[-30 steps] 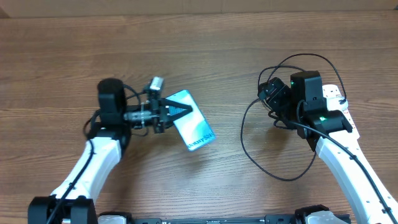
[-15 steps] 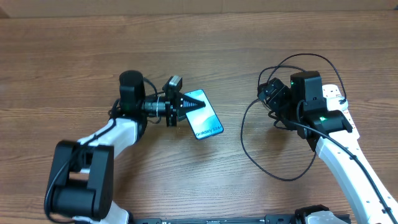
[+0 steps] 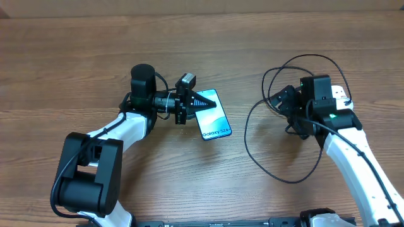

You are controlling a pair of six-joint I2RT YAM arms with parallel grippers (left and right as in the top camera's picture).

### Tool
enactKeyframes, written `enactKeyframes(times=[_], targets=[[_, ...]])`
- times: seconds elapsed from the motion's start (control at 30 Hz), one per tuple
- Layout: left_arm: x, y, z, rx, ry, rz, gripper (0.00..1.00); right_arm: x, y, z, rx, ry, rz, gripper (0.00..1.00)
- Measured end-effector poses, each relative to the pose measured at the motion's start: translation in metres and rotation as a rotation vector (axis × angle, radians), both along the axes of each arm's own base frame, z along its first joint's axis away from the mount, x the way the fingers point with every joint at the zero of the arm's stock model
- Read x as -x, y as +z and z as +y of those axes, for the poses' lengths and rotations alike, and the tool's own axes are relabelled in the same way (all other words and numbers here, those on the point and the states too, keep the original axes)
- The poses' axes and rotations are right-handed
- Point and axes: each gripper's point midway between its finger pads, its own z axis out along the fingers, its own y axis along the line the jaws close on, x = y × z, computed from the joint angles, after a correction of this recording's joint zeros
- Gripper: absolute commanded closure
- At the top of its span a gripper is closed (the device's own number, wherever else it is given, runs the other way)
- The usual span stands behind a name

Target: Plug charger to phone and switch on socket

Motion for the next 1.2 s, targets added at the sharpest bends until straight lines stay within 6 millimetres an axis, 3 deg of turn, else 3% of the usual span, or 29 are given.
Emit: enactKeyframes(times=[0.43, 0.6, 0.83, 1.0, 1.2], targets=[[0.000, 0.000, 0.000, 0.000, 0.000, 0.000, 0.96, -0.020, 0.000, -0.009, 0.081, -0.002, 0.164, 0.04], [0.000, 0.000, 0.000, 0.000, 0.000, 0.000, 0.96, -0.040, -0.001, -0.017, 0.127, -0.013, 0.177, 0.14], [0.000, 0.000, 0.000, 0.000, 0.001, -0.001, 0.96, -0.068, -0.032, -0.034, 0.181, -0.065, 0.175, 0.31], [0.000, 0.000, 0.000, 0.000, 0.000, -0.001, 0.96, -0.087, -0.061, -0.043, 0.223, -0.101, 0.174, 0.34], [0.000, 0.000, 0.000, 0.000, 0.000, -0.001, 0.96, -0.108, -0.073, -0.049, 0.247, -0.147, 0.116, 0.38]])
